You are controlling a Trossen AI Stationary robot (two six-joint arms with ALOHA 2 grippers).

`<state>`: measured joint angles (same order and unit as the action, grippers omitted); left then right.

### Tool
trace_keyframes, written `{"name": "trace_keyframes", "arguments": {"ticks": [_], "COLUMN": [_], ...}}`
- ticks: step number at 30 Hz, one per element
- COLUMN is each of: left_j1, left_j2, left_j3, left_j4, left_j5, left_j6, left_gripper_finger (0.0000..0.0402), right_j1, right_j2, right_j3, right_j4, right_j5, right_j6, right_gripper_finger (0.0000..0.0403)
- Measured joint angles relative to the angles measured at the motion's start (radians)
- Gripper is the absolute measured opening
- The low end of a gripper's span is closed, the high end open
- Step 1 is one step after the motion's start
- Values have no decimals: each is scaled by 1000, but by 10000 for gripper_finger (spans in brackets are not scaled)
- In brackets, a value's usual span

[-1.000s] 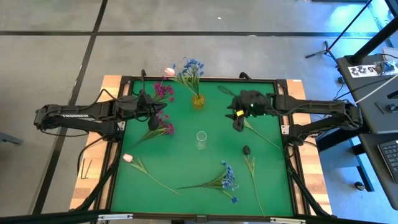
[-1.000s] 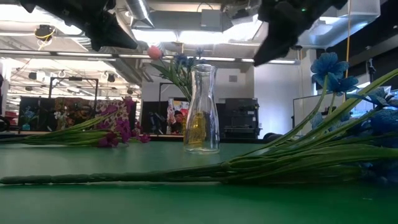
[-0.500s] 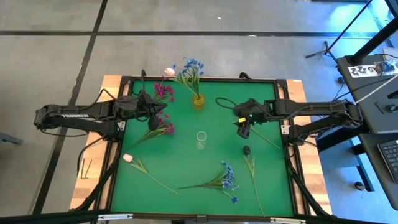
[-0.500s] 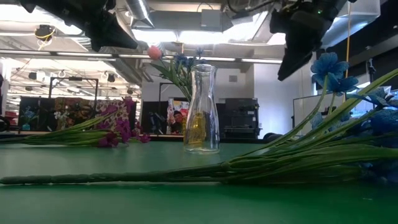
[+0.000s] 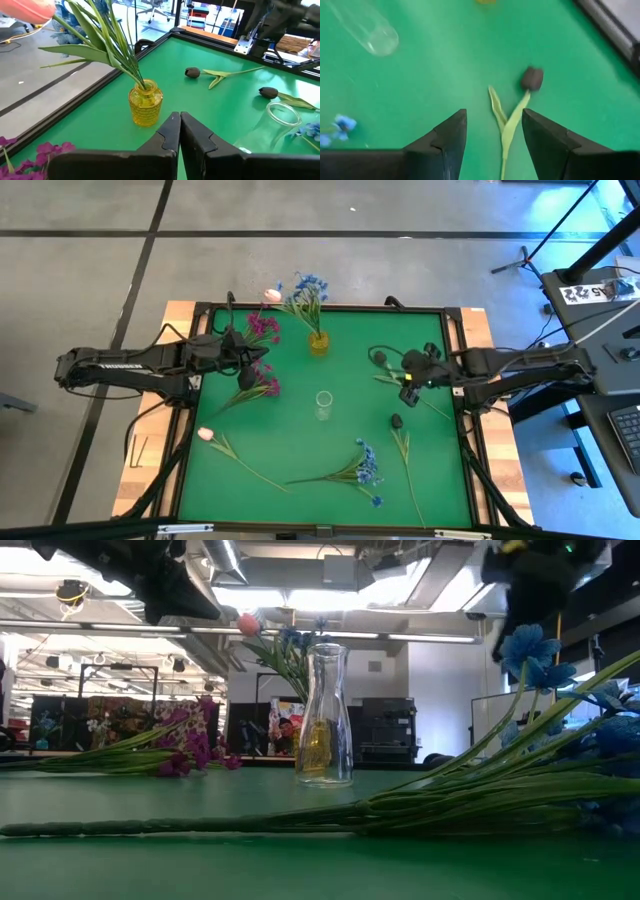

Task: Sort flowers into vase by color
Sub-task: Put the top black flower into the transparent vase

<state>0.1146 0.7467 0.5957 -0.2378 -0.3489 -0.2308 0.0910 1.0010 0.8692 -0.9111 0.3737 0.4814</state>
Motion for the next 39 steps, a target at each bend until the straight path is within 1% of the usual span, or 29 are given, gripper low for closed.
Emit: {"name": "trace_keyframes", "arguments": {"ticks": [5,12,15,21,27,29,32,35,39], "left_j1": [0,0,0,0,0,0,0,0,0], "left_j2": [0,0,0,0,0,0,0,0,0], "left_j3": [0,0,0,0,0,0,0,0,0], "left_j4": [0,6,7,16,16,16,16,16,16], "left_j5": [0,0,0,0,-1,0,-1,-1,-1], "left_j6": [-3,-3,-2,-2,1,1,1,1,2], "left_gripper_finger": [6,6,6,6,6,6,6,6,6], "right_j1": [35,26,-8,-117,-238,-266,-294,-295,-295], "right_j2": [-4,-4,-4,-4,-3,-2,-2,-2,-2], "right_j3": [-121,-264,-314,-368,-403,-412,-420,-435,-470], "right_j4": [10,67,105,168,268,284,289,298,375], "right_j5": [0,-4,-63,-91,-182,-198,-209,-206,-210], "right_j6": [118,219,244,190,108,97,90,80,60], "right_gripper_finger": [191,191,191,191,191,191,191,191,191]}}
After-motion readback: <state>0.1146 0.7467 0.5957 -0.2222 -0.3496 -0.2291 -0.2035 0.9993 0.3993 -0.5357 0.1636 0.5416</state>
